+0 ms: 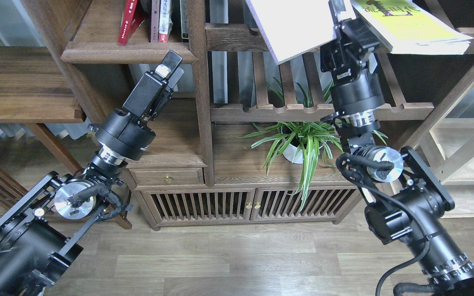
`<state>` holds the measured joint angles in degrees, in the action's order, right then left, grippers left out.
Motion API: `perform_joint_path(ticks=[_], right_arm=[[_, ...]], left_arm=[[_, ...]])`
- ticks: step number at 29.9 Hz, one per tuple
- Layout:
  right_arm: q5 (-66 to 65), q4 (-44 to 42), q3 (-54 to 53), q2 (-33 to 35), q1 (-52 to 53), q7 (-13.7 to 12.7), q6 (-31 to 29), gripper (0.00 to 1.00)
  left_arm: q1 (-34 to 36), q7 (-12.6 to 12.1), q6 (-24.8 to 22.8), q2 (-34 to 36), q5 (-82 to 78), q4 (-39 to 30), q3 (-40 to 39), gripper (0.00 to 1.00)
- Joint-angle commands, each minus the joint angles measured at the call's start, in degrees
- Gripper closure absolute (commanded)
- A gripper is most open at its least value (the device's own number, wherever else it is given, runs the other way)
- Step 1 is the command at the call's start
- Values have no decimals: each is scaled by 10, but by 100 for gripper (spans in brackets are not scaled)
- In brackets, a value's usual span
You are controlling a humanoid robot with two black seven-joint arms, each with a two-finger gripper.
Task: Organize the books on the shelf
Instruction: 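Pull the white book down off the top shelf with the right gripper, then bring the left gripper to the white book and grasp its edge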
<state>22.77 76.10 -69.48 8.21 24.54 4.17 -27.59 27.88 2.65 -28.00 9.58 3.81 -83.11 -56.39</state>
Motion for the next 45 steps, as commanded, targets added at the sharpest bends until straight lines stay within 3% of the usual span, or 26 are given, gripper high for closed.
perform_joint_path(ticks=[1, 21, 45], right_arm=[[0, 0, 14, 0, -1, 0, -4, 100], [-6, 2, 54, 7, -44, 0, -4, 100], [-40, 4, 80, -82, -26, 0, -4, 100]], left_arm=[[7, -6, 0, 0, 0, 0, -3, 1], [24, -13, 0, 6, -9, 0, 1, 1], [78, -14, 16, -25, -9, 42, 3, 1]])
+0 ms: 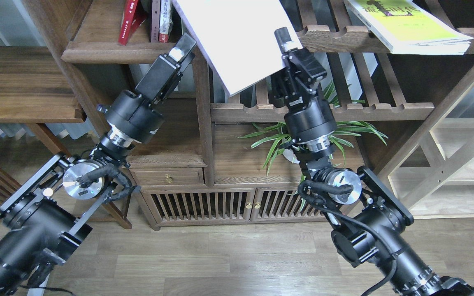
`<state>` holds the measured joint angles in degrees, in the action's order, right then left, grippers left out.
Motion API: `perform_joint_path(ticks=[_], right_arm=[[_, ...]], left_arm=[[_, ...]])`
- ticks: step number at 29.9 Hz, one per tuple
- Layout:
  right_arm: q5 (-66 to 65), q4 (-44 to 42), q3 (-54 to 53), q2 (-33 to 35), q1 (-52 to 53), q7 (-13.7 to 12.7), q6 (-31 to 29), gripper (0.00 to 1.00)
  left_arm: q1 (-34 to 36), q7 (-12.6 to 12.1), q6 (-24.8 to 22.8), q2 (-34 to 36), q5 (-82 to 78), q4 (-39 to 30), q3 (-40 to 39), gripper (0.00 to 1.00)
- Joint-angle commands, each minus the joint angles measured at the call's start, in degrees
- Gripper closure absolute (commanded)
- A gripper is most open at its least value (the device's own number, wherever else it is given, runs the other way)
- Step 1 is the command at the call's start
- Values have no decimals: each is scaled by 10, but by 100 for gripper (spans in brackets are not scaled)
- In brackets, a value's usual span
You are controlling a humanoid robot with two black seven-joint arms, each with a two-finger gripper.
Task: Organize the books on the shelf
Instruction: 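Bring the left gripper to the white book and grasp its edge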
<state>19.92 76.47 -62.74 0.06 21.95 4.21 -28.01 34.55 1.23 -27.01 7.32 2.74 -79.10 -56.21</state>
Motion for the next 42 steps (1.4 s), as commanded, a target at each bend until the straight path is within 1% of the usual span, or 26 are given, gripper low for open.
perform_joint_path(ticks=[1, 4, 9, 13, 15, 20, 26, 29, 30, 35, 37, 39, 42], right_arm=[[-15, 0, 17, -1, 0, 0, 0, 100], [-24, 0, 18, -1, 1, -1, 0, 100], [-29, 1, 20, -1, 2, -2, 0, 100], [-32, 1, 20, -1, 2, -2, 0, 100], [-33, 1, 20, -1, 2, -3, 0, 100], [-37, 1, 23, -1, 3, -3, 0, 100], [-37, 0, 23, -1, 5, -3, 0, 100], [-37, 1, 23, -1, 5, -3, 0, 99], [-37, 1, 23, -1, 5, -3, 0, 99], [-37, 0, 23, -1, 8, -3, 0, 99], [-37, 0, 23, -1, 8, -3, 0, 99], [-37, 0, 23, -1, 8, -3, 0, 99], [-37, 0, 23, -1, 8, -3, 0, 99]], left_arm=[[15, 0, 8, -3, 2, 2, 2, 2], [22, -3, 22, -5, 3, 2, 2, 2], [27, -34, 39, -5, 6, 2, -9, 2], [29, -44, 44, -2, 6, 2, -13, 4], [29, -51, 50, -2, 7, 2, -13, 3], [30, -53, 60, -4, 7, 2, -12, 3], [30, -53, 67, -3, 10, 2, -14, 7], [31, -53, 65, -5, 24, 1, -13, 16], [32, -53, 64, -5, 31, 1, -14, 21], [36, -53, 56, -6, 46, -1, -14, 37], [35, -53, 38, -6, 46, -1, -14, 47], [35, -53, 14, -6, 46, -1, -14, 59], [35, -53, -9, -8, 46, 0, -14, 68]])
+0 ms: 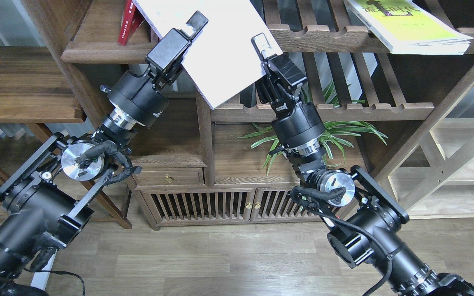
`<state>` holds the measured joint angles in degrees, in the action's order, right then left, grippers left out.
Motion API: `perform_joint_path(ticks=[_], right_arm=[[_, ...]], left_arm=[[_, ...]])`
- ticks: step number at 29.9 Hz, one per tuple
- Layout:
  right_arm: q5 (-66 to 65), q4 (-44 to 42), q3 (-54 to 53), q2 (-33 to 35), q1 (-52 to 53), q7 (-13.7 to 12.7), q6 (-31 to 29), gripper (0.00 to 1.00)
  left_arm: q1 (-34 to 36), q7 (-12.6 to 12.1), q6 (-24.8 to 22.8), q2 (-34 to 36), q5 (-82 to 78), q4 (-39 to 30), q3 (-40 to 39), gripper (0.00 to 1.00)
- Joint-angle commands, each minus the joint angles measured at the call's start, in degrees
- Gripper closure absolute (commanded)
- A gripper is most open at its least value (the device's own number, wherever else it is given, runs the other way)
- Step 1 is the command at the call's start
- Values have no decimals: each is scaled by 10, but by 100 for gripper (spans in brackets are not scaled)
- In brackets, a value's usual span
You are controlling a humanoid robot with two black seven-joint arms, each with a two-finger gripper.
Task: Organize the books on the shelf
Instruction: 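Bring the left gripper to the white book and grasp its edge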
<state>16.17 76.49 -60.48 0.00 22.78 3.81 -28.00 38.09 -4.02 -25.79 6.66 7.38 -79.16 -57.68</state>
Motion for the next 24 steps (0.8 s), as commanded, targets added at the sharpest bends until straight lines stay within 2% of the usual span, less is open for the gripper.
perform_joint_path(ticks=[1, 6, 10, 14, 16, 19, 24], right_arm=[[-1, 0, 0, 0, 1, 1, 0, 99], [-1, 0, 0, 0, 1, 1, 0, 98], [-2, 0, 0, 0, 1, 1, 0, 98], [-2, 0, 0, 0, 1, 1, 0, 95], [-3, 0, -1, 0, 1, 1, 0, 86], [-3, 0, -7, 0, 2, 1, 0, 68], [-3, 0, -17, 0, 2, 2, 0, 52]], left_arm=[[-1, 0, -22, -2, 0, 1, 0, 70], [0, 0, -22, -8, 0, 1, 1, 73], [-1, 2, -22, -9, 2, -5, -2, 97], [-1, 2, -22, -10, 8, -4, -3, 99], [-1, 2, -22, -9, 8, -3, -4, 99], [-3, 1, -22, -2, 7, -3, -4, 100], [-3, 0, -22, 12, 7, -4, -5, 100]])
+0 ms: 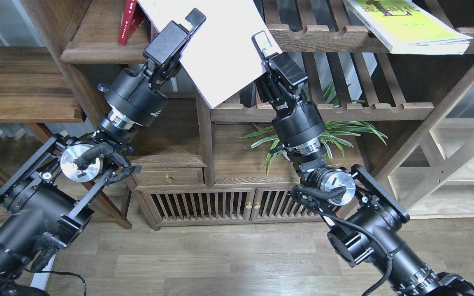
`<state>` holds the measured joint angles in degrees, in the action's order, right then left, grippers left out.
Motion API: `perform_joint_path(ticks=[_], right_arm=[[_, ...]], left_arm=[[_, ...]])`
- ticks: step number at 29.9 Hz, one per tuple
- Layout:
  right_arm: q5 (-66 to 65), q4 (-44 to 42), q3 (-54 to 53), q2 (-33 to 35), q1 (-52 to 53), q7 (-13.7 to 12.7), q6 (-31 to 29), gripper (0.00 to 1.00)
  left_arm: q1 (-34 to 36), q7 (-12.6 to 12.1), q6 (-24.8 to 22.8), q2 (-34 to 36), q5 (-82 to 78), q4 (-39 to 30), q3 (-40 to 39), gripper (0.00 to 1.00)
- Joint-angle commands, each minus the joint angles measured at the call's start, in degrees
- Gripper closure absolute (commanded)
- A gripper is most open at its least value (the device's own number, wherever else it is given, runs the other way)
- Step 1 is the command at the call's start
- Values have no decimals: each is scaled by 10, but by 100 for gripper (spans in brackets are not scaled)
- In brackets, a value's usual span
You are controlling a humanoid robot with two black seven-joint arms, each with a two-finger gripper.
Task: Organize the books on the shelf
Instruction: 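Bring the left gripper to the white book and grasp its edge, then carry the white book with the left gripper toward the side shelf section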
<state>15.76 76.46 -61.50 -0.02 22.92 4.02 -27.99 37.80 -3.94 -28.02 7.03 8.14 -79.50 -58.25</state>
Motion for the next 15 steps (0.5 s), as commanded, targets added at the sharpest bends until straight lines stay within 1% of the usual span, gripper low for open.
perform_joint_path(ticks=[1, 3, 9, 12, 15], right_arm=[[1, 0, -9, 0, 0, 0, 0, 48], [1, 0, -16, 0, 0, 0, 0, 43], [1, 0, -33, 0, 3, 3, 0, 38], [0, -1, -45, 0, 4, 3, 0, 30], [-1, -2, -56, 2, 2, 3, 0, 24]], left_arm=[[0, -1, 0, 12, -1, 0, 1, 100], [-2, -1, 0, 18, -1, 0, 2, 100], [-4, -1, 0, 19, -1, -1, 2, 100], [-4, -1, 0, 20, 0, -3, 1, 100], [-6, -1, 0, 26, 0, -9, 1, 100]])
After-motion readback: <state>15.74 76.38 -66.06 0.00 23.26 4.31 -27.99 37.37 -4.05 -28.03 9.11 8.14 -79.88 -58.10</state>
